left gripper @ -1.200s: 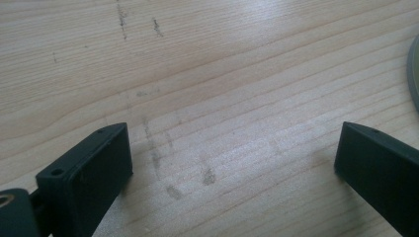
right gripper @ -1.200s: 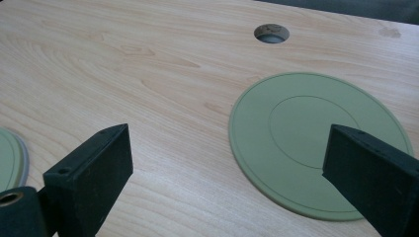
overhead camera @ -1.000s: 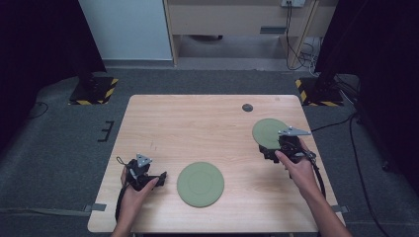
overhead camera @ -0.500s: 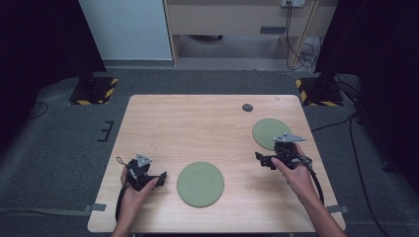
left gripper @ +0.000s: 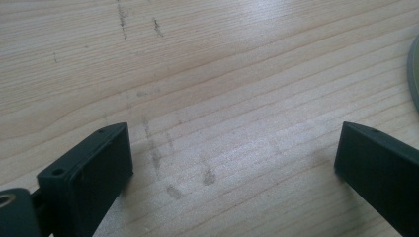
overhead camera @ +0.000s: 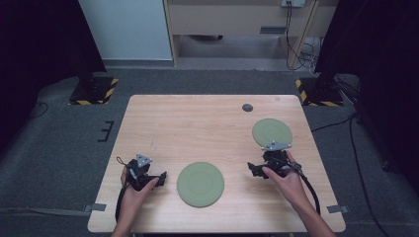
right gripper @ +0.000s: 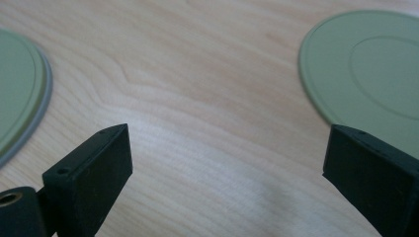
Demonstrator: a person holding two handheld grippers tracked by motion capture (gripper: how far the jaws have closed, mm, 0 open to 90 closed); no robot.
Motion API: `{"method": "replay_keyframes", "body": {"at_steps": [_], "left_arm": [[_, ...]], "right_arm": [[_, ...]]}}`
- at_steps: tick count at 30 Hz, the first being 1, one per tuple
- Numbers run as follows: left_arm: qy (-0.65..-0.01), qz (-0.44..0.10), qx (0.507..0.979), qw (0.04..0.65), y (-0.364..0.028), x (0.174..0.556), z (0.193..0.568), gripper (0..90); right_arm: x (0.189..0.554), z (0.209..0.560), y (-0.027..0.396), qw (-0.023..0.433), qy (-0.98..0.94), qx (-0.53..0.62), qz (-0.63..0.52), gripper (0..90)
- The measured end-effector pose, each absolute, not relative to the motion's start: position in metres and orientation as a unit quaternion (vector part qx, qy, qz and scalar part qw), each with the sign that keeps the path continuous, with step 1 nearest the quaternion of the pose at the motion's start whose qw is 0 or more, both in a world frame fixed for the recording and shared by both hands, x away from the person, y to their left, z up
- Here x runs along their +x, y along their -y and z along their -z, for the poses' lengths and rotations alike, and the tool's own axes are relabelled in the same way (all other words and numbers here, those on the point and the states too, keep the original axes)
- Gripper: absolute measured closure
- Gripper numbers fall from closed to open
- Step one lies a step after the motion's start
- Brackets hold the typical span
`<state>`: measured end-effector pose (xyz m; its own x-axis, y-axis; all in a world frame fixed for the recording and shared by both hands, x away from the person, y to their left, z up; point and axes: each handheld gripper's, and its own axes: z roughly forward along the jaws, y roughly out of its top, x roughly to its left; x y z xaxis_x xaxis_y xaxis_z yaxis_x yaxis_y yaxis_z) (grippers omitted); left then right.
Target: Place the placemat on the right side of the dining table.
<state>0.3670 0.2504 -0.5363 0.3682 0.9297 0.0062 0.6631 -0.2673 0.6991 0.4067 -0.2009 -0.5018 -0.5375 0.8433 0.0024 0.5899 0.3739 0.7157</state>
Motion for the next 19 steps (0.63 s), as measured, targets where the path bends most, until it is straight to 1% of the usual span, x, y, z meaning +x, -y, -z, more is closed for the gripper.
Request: {"method": "replay_keyframes", "body": {"at_steps": [7,10,17,19], "left_arm": [[-0.519,-0.215,0.767,0.311,-0.25,0.367,0.536,0.6],[-0.519,-0.214,0.767,0.311,-0.25,0.367,0.536,0.6],[-0.52,-0.214,0.766,0.311,-0.25,0.367,0.536,0.6],[-0.519,-0.214,0.767,0.311,-0.25,0.367,0.536,0.6]], "right_arm": [[0.404,0.521,0.184,0.178,-0.828,0.435,-0.305,5.1],[0.402,0.528,0.18,0.188,-0.829,0.435,-0.296,6.5],[0.401,0.534,0.185,0.175,-0.818,0.447,-0.318,4.5],[0.402,0.537,0.186,0.176,-0.814,0.444,-0.33,1.9]]}}
